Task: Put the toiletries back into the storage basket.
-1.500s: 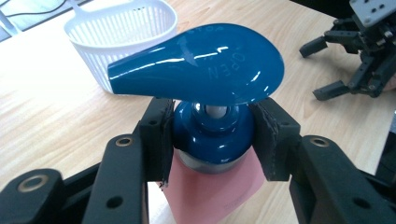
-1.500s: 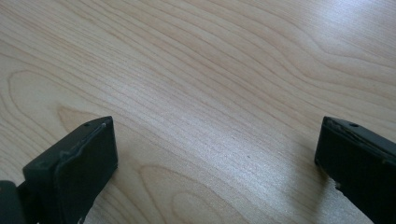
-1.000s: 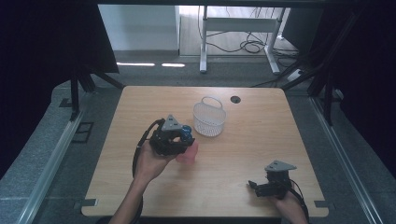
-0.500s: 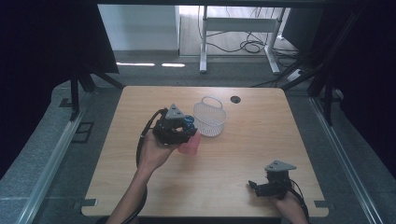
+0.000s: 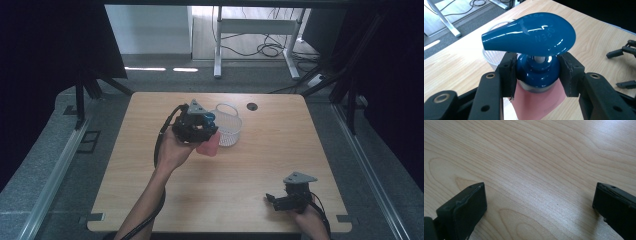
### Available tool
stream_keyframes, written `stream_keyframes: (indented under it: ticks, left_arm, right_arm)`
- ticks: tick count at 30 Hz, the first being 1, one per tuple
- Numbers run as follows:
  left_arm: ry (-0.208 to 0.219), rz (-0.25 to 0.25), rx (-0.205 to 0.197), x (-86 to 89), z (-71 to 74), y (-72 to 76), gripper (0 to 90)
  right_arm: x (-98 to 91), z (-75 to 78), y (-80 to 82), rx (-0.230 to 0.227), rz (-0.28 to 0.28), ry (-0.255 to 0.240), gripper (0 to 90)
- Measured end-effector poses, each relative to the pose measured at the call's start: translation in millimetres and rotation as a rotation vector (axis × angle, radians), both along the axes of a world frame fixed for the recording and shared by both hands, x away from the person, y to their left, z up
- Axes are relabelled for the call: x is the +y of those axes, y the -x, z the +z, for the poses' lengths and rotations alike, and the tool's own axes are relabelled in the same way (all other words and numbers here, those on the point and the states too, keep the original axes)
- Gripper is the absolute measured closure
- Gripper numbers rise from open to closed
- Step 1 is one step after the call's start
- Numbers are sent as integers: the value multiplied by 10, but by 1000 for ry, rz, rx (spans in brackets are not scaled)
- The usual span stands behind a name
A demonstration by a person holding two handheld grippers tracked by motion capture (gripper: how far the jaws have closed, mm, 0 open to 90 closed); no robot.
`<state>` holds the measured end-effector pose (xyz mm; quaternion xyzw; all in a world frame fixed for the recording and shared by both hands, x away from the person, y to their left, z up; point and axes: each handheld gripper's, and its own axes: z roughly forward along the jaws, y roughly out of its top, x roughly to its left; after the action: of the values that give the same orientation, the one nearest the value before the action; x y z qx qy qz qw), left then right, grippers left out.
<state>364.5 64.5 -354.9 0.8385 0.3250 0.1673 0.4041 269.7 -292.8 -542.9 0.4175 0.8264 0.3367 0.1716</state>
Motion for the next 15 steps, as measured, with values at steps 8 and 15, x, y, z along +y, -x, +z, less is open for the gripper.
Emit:
stream_keyframes:
  ticks: [8, 15]
  left_arm:
    - [0, 7, -6, -85, 93, -104, 530]
    - [3, 14, -19, -170, 219, -208, 530]
  right_arm:
    - [2, -1, -2, 0, 4, 0, 0]
    - [3, -2, -4, -2, 7, 1, 0]
